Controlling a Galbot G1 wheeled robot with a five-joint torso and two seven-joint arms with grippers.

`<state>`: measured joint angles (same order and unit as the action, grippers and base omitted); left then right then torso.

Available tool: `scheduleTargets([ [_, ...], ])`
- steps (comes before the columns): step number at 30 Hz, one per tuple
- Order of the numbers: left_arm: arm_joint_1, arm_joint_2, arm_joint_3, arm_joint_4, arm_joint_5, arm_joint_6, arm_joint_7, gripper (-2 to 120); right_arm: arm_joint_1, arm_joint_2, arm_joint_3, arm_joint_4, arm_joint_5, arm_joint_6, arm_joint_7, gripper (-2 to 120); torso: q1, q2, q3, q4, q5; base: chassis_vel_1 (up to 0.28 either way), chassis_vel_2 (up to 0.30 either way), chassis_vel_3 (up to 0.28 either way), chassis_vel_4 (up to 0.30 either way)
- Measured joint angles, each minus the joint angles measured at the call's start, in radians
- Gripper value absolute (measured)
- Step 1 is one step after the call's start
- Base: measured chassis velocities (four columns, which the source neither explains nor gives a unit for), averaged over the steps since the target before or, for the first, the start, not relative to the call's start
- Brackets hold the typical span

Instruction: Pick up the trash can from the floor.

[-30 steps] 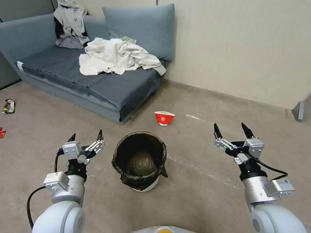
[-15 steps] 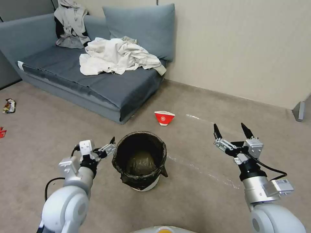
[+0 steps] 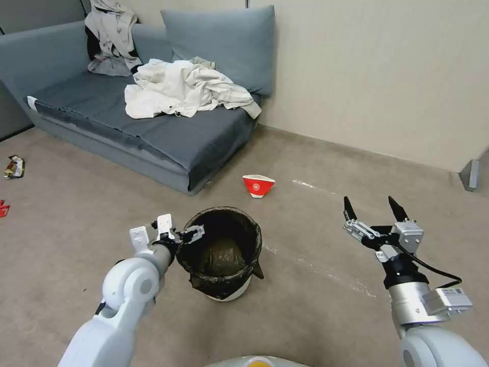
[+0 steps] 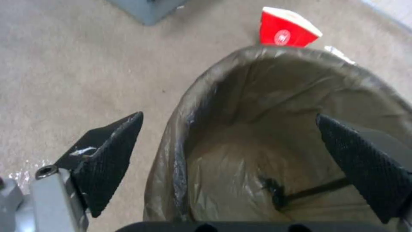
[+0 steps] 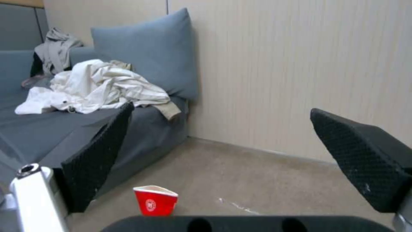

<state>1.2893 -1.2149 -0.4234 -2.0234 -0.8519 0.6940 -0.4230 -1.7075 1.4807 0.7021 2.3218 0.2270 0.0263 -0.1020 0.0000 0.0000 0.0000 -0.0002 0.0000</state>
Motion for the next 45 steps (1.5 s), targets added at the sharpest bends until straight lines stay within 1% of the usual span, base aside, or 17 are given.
scheduleTargets([
  [29, -0.035, 0.015, 0.027, 0.056, 0.019, -0.001, -0.031, 100, -0.002, 0.002, -0.006, -0.005, -0.003, 0.001, 0.001, 100, 0.0, 0.0, 0.0, 0.0001, 0.0, 0.0, 0.0, 0.0, 0.0],
  [34, -0.037, 0.02, 0.03, 0.083, 0.022, 0.0, -0.045, 100, -0.004, 0.004, -0.006, -0.005, -0.004, 0.001, 0.001, 100, 0.0, 0.0, 0.0, 0.0, 0.0, 0.0, 0.0, 0.0, 0.0],
  [38, -0.032, 0.02, 0.029, 0.091, 0.025, 0.005, -0.05, 97, -0.004, 0.004, -0.006, -0.004, -0.004, 0.001, 0.002, 100, 0.0, 0.0, 0.0, 0.0001, 0.0, 0.0, 0.0, 0.0, 0.0],
  [39, -0.028, 0.02, 0.028, 0.096, 0.029, 0.008, -0.051, 93, -0.004, 0.005, -0.007, -0.004, -0.004, 0.002, 0.002, 100, 0.0, 0.0, 0.0, 0.0001, 0.0, 0.0, 0.0, 0.0, 0.0],
  [43, -0.019, 0.018, 0.026, 0.102, 0.04, 0.01, -0.051, 88, -0.004, 0.006, -0.008, -0.004, -0.004, 0.003, 0.002, 100, 0.0, 0.0, 0.0, 0.0001, 0.0, 0.0, 0.0, 0.0, 0.0],
  [45, -0.017, 0.017, 0.026, 0.103, 0.042, 0.01, -0.051, 88, -0.004, 0.006, -0.008, -0.004, -0.004, 0.004, 0.002, 100, 0.0, 0.0, 0.0, 0.0001, 0.0, 0.0, 0.0, 0.0, 0.0],
])
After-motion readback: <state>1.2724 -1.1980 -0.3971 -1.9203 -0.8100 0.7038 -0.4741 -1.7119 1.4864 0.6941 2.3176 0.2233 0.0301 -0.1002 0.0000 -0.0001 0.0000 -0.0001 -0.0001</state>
